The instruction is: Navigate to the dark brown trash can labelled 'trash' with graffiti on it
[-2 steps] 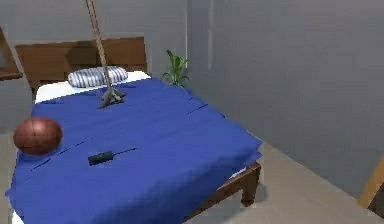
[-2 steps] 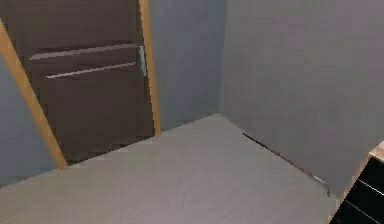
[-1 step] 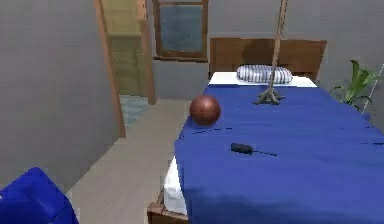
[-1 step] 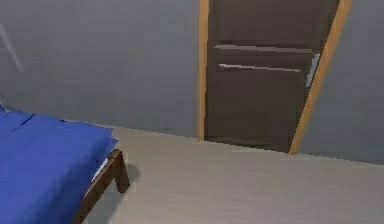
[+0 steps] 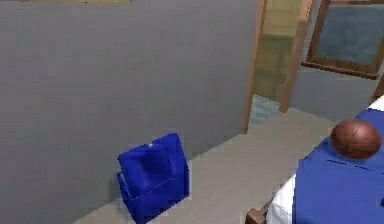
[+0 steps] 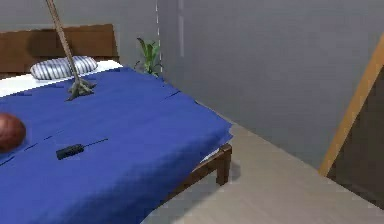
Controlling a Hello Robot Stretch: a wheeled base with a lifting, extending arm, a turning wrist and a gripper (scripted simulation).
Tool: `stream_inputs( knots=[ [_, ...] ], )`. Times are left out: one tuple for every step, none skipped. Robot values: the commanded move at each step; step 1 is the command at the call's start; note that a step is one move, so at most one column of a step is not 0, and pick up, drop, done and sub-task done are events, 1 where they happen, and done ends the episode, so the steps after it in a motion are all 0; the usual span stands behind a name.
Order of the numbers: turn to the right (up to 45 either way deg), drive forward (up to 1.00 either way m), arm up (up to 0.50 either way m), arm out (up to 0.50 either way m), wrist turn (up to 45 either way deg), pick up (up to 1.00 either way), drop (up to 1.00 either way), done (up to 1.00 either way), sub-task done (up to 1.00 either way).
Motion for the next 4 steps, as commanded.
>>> stream_inputs(
  knots=[
    [0.0,0.75,0.0,0.0,0.0,0.0,0.0,0.0,0.0],
    [30.0,0.0,0.0,0.0,0.0,0.0,0.0,0.0,0.0],
    [0.0,0.45,0.0,0.0,0.0,0.0,0.0,0.0,0.0],
    [15.0,0.0,0.0,0.0,0.0,0.0,0.0,0.0,0.0]
  ],
)
